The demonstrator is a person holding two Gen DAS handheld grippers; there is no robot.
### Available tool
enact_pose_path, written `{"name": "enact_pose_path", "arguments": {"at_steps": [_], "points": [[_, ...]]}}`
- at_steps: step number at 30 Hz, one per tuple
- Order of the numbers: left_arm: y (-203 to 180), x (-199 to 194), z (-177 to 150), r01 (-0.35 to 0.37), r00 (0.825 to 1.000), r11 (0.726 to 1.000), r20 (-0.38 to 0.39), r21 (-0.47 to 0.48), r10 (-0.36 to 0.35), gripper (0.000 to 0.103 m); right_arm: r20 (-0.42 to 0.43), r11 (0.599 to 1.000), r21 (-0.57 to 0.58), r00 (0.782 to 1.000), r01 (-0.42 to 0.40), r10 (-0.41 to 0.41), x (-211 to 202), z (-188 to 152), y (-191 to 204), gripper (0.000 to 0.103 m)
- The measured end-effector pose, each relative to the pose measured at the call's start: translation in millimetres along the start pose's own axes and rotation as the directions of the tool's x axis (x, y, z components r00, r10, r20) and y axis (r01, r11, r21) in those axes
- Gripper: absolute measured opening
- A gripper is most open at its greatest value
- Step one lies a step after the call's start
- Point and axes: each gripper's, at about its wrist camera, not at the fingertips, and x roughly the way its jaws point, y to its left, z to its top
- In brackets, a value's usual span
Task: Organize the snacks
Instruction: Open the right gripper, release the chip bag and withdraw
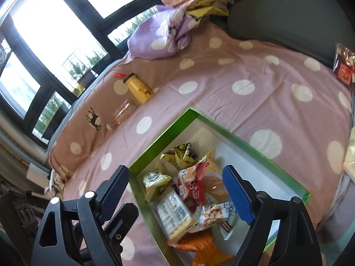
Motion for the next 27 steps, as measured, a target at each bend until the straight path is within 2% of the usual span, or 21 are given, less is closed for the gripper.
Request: {"name": "enact_pose_path", "arguments": {"at_steps": [5,12,27], "points": [[-5,1,-4,-0.017,1.000,0.999,-0.006,0.029,0.017,0.102,0.021,0.999,-0.004,0.999,0.050,-0.050,-5,1,-2,0.087],[-10,2,-6,0.004,1.000,0.999,-0.017,0.033,-0.003,0.102,0.008,0.995,0.019,0.995,0.095,-0.095,-3,1,-11,0.087],[-14,7,-9,0.030,0.999,0.999,-0.040,0.037,-0.029,0.102,-0.009,0.991,0.023,0.991,0.135,-0.135,0,-1,-13,0.087]]}}
